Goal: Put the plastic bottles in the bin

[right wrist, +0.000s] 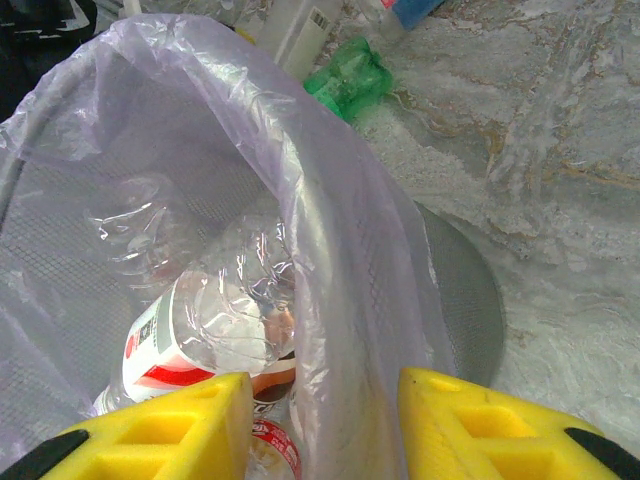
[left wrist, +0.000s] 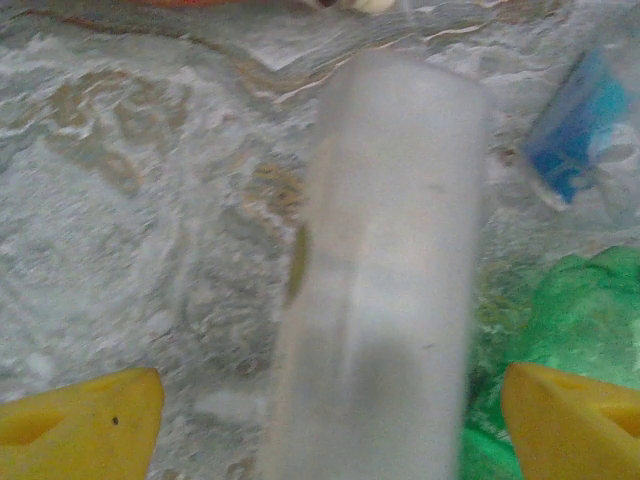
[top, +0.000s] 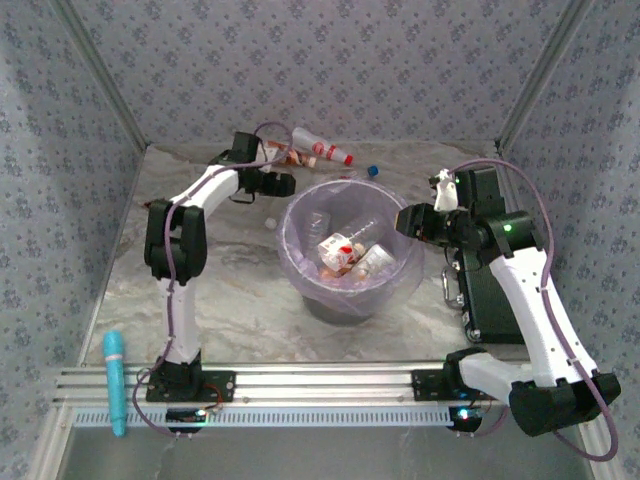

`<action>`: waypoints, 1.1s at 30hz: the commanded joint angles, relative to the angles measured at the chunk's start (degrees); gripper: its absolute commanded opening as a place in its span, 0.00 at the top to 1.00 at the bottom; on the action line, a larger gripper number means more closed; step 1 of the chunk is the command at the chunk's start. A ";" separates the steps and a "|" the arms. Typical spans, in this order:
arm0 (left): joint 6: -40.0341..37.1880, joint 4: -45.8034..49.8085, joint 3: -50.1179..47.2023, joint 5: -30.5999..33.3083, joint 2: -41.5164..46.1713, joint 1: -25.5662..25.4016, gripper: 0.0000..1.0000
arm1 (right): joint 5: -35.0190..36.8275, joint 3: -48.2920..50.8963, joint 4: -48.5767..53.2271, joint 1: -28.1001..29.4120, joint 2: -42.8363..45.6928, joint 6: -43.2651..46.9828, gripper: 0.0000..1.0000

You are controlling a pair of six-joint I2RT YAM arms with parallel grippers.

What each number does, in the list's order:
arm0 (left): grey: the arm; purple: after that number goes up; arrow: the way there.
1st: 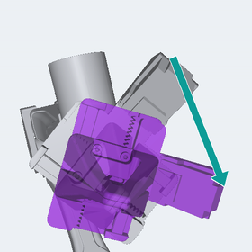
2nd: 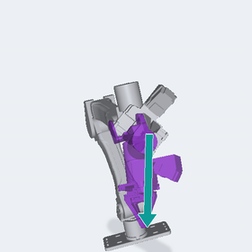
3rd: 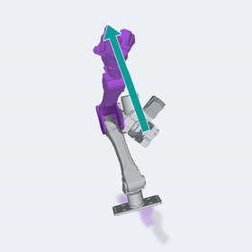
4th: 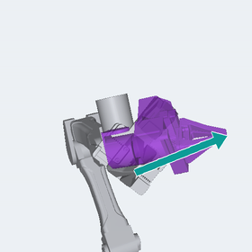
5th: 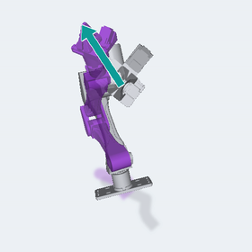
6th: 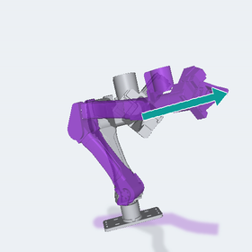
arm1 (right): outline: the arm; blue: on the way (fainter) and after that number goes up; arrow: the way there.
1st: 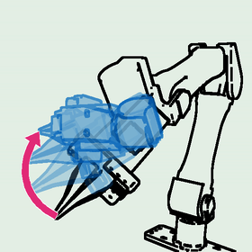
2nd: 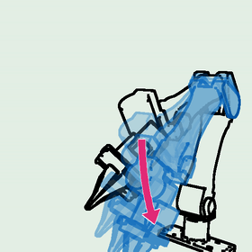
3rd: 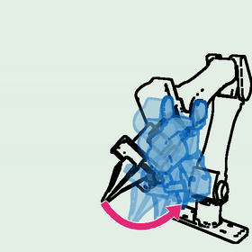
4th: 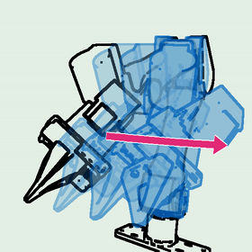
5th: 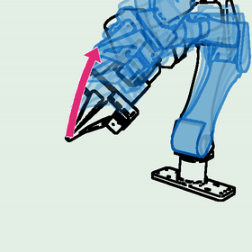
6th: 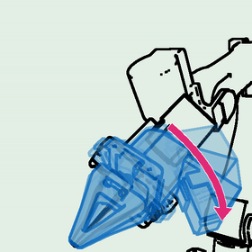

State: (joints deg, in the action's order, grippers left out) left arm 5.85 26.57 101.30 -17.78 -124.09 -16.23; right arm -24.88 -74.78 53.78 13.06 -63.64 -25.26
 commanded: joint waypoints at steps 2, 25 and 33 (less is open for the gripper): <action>-0.99 1.38 6.61 -2.30 -4.48 -2.00 0.10 | 0.12 -1.42 1.06 0.12 0.42 -0.14 0.56; 1.09 2.81 11.16 4.33 -10.52 -2.62 0.35 | 0.10 0.02 0.16 0.03 1.67 -0.50 0.55; 1.10 2.71 10.76 4.88 -7.65 -2.42 0.39 | -0.51 -0.17 0.01 -0.05 2.28 -0.50 0.56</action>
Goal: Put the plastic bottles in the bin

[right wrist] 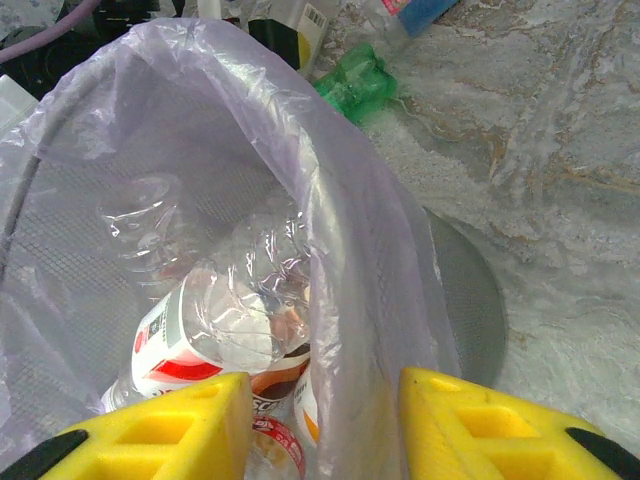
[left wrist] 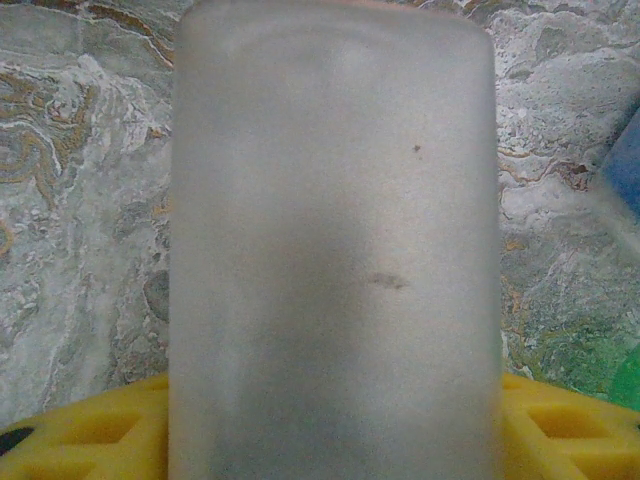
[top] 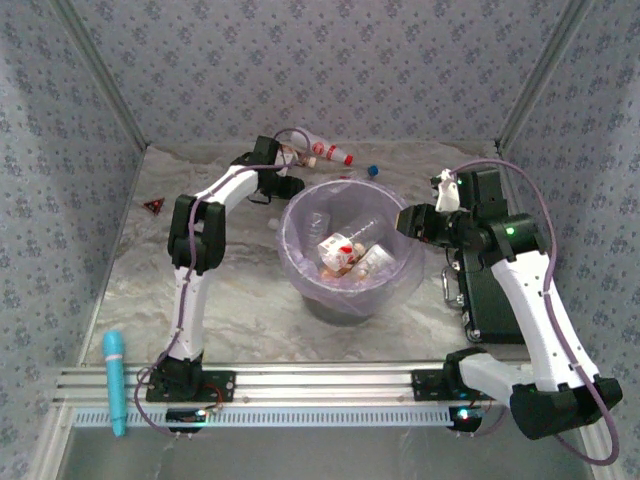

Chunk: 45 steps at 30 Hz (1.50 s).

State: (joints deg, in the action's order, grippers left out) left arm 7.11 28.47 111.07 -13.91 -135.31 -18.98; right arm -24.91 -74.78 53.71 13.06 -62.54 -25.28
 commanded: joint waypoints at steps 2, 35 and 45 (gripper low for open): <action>-0.08 0.45 -0.32 0.51 4.79 0.73 0.40 | -0.64 -0.23 -0.33 -0.13 1.43 -0.47 0.55; 2.39 -4.65 -14.51 4.12 56.94 -12.75 0.60 | -3.12 2.36 -12.76 -2.03 2.34 -5.07 0.48; 0.12 -0.84 -10.63 -2.04 53.74 -23.86 0.66 | -2.70 -0.74 -10.38 -2.42 3.04 -3.87 0.47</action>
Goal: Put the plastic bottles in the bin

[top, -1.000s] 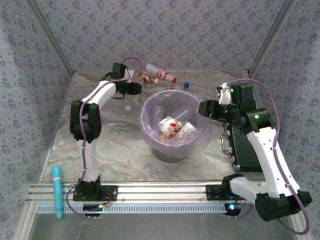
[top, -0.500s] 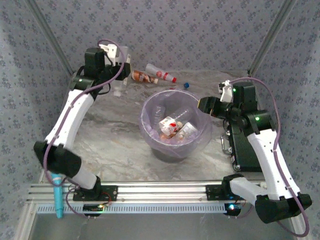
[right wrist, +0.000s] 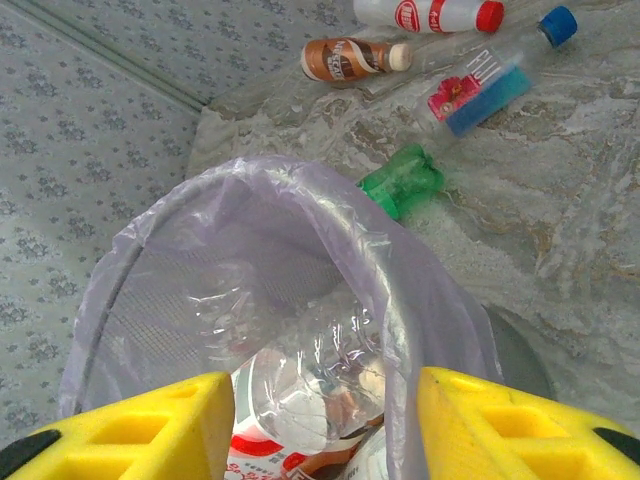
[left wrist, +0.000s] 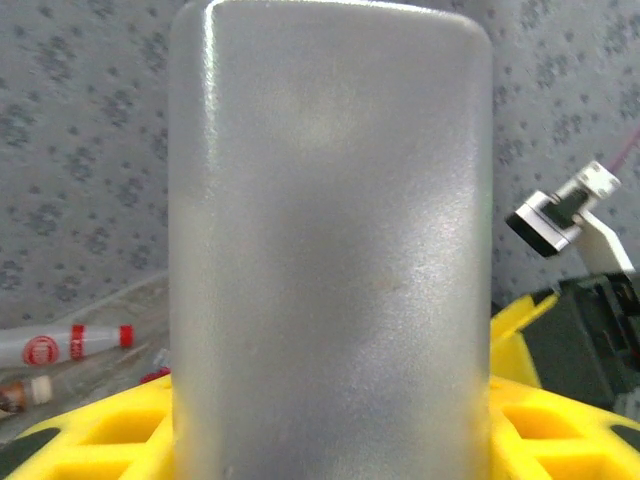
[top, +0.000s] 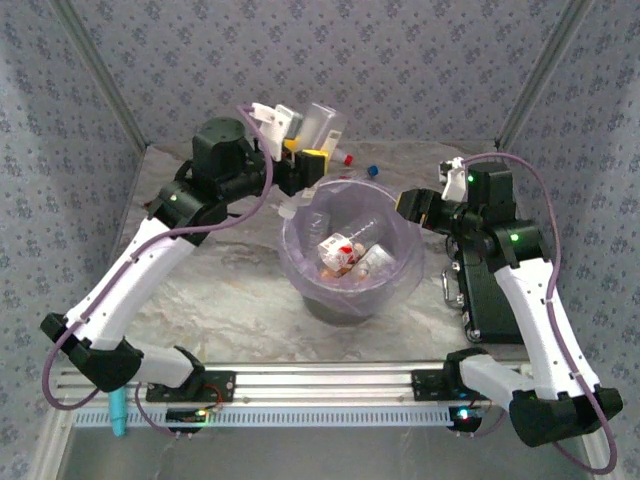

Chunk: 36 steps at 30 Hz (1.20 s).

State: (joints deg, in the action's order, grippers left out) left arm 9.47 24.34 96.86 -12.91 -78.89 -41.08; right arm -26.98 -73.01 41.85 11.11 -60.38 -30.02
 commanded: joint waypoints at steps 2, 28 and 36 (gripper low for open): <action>-2.67 5.65 4.55 -5.10 -5.03 -2.49 0.67 | -0.67 -3.67 2.65 -0.69 1.04 1.66 0.47; -0.66 11.89 -7.10 -6.33 -10.56 -5.66 0.62 | 0.42 -10.92 1.74 4.48 -4.72 1.82 0.45; -0.95 11.70 -6.16 -6.58 -9.60 -6.08 0.33 | 3.23 -15.59 0.62 10.27 -11.76 3.21 0.50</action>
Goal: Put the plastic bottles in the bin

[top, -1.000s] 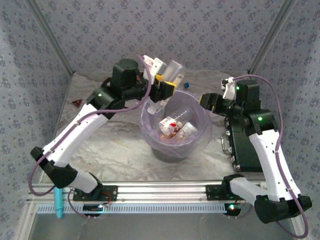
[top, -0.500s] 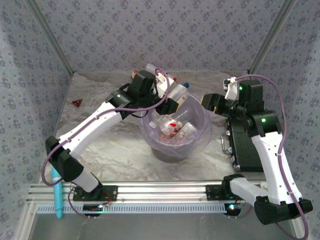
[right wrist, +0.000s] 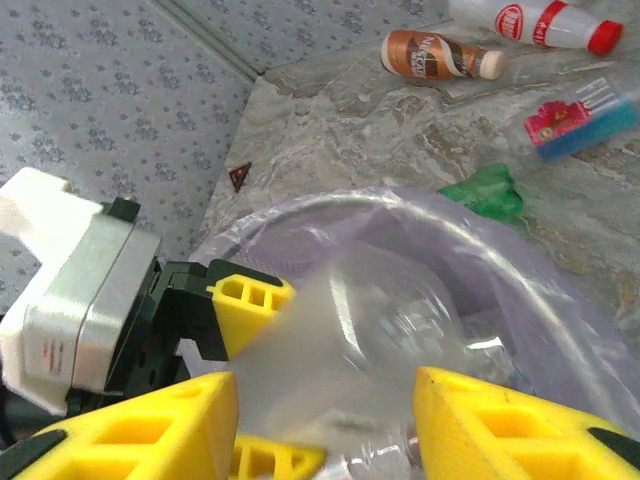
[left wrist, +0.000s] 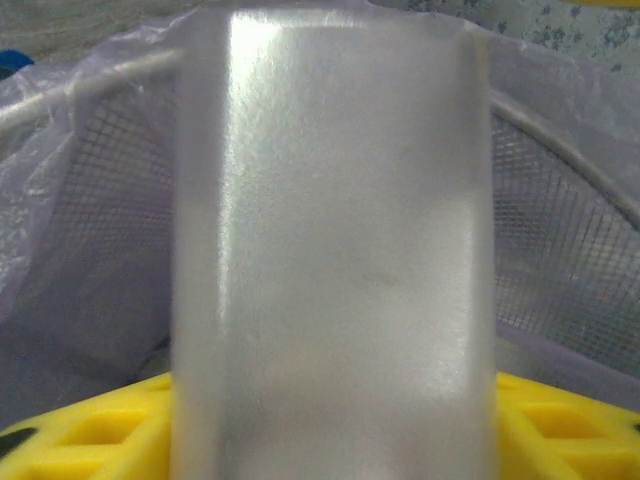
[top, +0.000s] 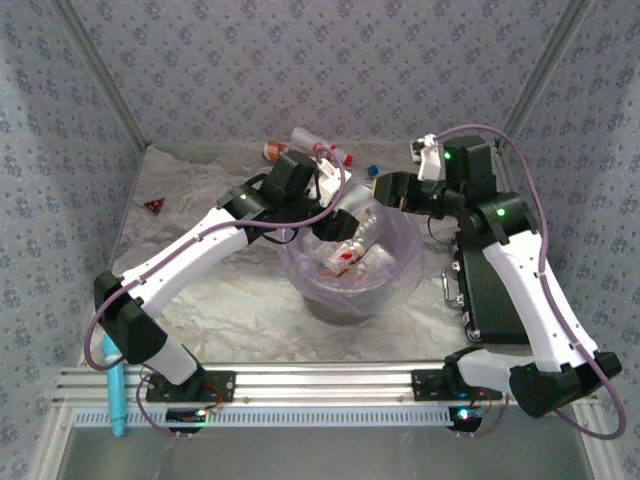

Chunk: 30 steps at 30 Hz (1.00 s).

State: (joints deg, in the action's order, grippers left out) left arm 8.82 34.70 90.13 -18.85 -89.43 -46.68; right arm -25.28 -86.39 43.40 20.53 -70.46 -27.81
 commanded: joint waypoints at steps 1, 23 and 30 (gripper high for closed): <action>-0.36 1.16 0.66 -0.51 1.24 -0.46 0.31 | 1.55 -2.50 -1.18 1.16 -2.38 1.17 0.51; 0.59 1.55 0.25 8.86 1.77 -0.41 0.50 | 1.20 6.62 -5.77 5.30 -3.11 -2.36 0.69; -1.41 1.54 7.26 5.65 3.20 -0.43 0.28 | 2.69 -0.86 -2.02 4.23 -2.34 0.45 0.58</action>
State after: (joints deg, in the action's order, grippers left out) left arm 8.91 36.45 92.42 -12.21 -88.53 -47.00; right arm -22.94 -83.35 38.61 25.06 -74.35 -28.91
